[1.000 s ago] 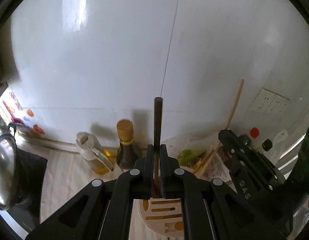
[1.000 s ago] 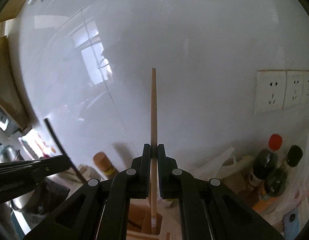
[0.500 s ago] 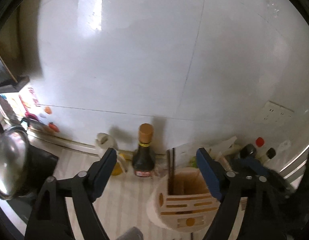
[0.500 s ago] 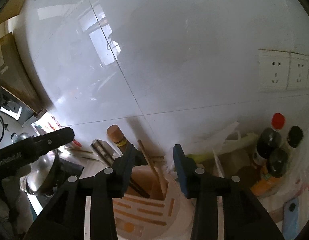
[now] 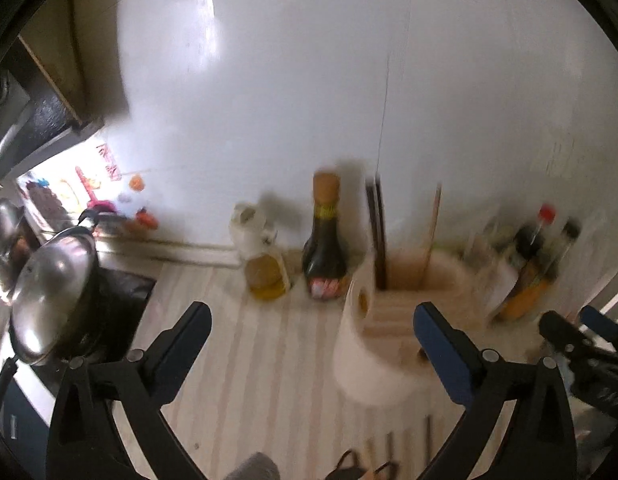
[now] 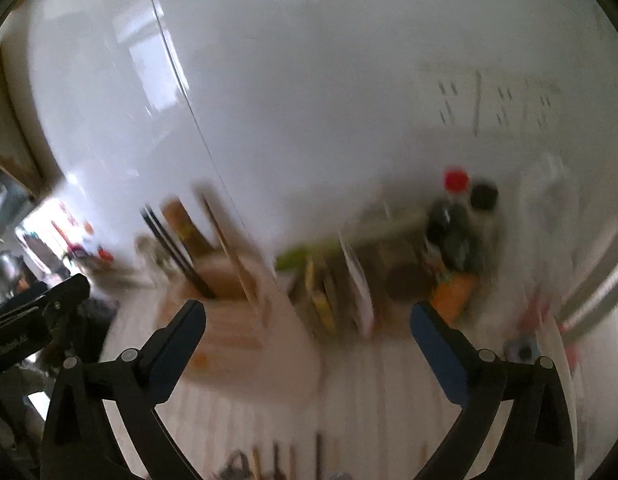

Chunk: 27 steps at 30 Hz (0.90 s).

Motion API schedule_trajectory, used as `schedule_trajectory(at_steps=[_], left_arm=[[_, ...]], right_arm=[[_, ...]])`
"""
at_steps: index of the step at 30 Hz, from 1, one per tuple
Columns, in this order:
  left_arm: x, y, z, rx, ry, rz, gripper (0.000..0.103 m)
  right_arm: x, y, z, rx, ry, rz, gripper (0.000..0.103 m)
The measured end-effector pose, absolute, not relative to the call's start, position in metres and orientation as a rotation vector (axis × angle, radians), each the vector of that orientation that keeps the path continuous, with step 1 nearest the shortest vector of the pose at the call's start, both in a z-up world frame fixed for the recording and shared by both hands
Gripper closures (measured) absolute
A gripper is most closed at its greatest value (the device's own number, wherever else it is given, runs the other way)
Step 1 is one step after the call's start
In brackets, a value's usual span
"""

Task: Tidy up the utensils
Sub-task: 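Return both tools to the row and grasp a light chopstick each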

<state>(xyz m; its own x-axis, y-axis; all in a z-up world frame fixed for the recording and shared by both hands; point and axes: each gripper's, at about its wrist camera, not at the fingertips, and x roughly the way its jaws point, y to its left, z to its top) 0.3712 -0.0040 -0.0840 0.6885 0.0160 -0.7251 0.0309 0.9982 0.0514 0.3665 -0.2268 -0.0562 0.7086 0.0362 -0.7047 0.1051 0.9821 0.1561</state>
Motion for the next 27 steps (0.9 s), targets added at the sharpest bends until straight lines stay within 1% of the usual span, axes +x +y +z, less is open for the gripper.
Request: schedule_trajectory(at_steps=[3,4,5,6,7,8,9,13,18,20,21,22,23,24,26,27], left_arm=[[0.357,-0.009,-0.117,0.104,0.880,-0.008,0.000],[0.352,-0.011,-0.136,0.128,0.923,-0.001,0.000],[0.348,-0.013,-0.147,0.145,0.948,0.003,0.000],[0.344,-0.015,-0.164,0.163,0.983,0.003,0.000],[0.338,-0.016,-0.179,0.177,1.015,0.005,0.000],[0.336,-0.017,-0.192,0.187,1.042,0.008,0.000],[0.334,-0.017,-0.202,0.195,1.064,0.012,0.000],[0.324,-0.017,-0.244,0.194,1.170,0.022,0.000],[0.314,-0.022,-0.275,0.176,1.260,0.008,0.001],[0.310,-0.027,-0.284,0.174,1.281,0.000,0.002],[0.309,-0.028,-0.286,0.172,1.295,-0.002,0.004],[0.308,-0.030,-0.289,0.163,1.308,-0.007,0.013],[0.308,-0.031,-0.291,0.154,1.319,-0.008,0.017],[0.307,-0.031,-0.294,0.139,1.335,-0.011,0.018],[0.306,-0.033,-0.300,0.104,1.357,-0.021,0.023],[0.305,-0.034,-0.302,0.093,1.365,-0.025,0.024]], right_arm=[[0.351,-0.234,-0.094,0.215,0.905,-0.028,0.000],[0.348,-0.235,-0.104,0.218,0.928,-0.025,0.000],[0.341,-0.237,-0.122,0.213,0.978,-0.028,0.001],[0.337,-0.239,-0.136,0.213,1.012,-0.024,0.008],[0.334,-0.240,-0.150,0.224,1.052,-0.015,0.022],[0.329,-0.243,-0.171,0.238,1.111,-0.009,0.030],[0.327,-0.243,-0.184,0.237,1.143,-0.012,0.042],[0.317,-0.245,-0.240,0.234,1.273,-0.013,0.045],[0.310,-0.238,-0.281,0.207,1.378,-0.005,0.046],[0.308,-0.234,-0.294,0.188,1.404,0.002,0.050],[0.307,-0.233,-0.297,0.179,1.413,0.002,0.052],[0.306,-0.231,-0.302,0.169,1.424,0.009,0.056],[0.306,-0.228,-0.305,0.154,1.431,0.009,0.059],[0.305,-0.227,-0.307,0.140,1.436,0.011,0.066],[0.303,-0.220,-0.311,0.076,1.443,0.013,0.072],[0.303,-0.217,-0.312,0.045,1.445,0.007,0.076]])
